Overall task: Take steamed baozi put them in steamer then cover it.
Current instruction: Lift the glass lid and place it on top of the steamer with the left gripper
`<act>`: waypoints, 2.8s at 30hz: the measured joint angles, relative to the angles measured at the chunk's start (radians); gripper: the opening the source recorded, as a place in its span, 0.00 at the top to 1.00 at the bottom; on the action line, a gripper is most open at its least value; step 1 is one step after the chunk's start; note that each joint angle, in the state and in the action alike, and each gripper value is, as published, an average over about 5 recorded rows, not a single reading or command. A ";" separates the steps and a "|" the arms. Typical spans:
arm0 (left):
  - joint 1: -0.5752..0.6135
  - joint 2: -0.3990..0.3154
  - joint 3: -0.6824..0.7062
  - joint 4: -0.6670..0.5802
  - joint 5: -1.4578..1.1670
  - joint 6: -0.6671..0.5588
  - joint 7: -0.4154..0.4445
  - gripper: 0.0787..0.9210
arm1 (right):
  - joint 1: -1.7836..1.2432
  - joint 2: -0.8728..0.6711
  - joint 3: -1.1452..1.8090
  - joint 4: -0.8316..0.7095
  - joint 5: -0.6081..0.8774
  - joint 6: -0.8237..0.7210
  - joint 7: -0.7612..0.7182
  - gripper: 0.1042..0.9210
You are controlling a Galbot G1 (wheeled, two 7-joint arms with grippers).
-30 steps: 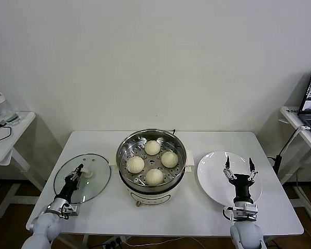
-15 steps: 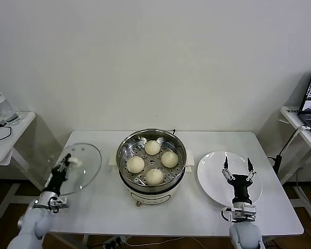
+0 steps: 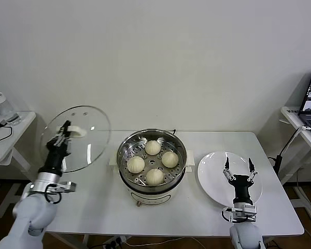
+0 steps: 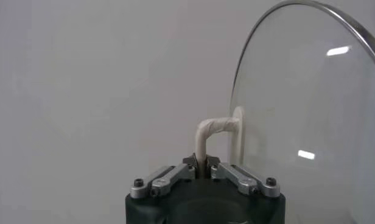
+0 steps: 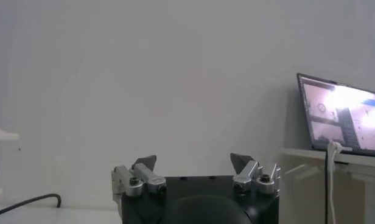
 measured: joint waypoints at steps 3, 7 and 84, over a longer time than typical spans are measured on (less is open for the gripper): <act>-0.012 -0.007 0.075 -0.079 0.018 0.071 0.039 0.86 | 0.003 0.004 0.001 -0.006 -0.007 -0.001 0.001 0.12; -0.044 -0.028 0.189 -0.135 0.061 0.160 0.096 0.86 | 0.008 0.011 0.002 -0.015 -0.015 -0.001 0.003 0.12; -0.226 -0.374 0.651 0.143 0.578 0.475 0.372 0.86 | 0.050 0.040 0.019 -0.081 -0.061 0.007 0.004 0.12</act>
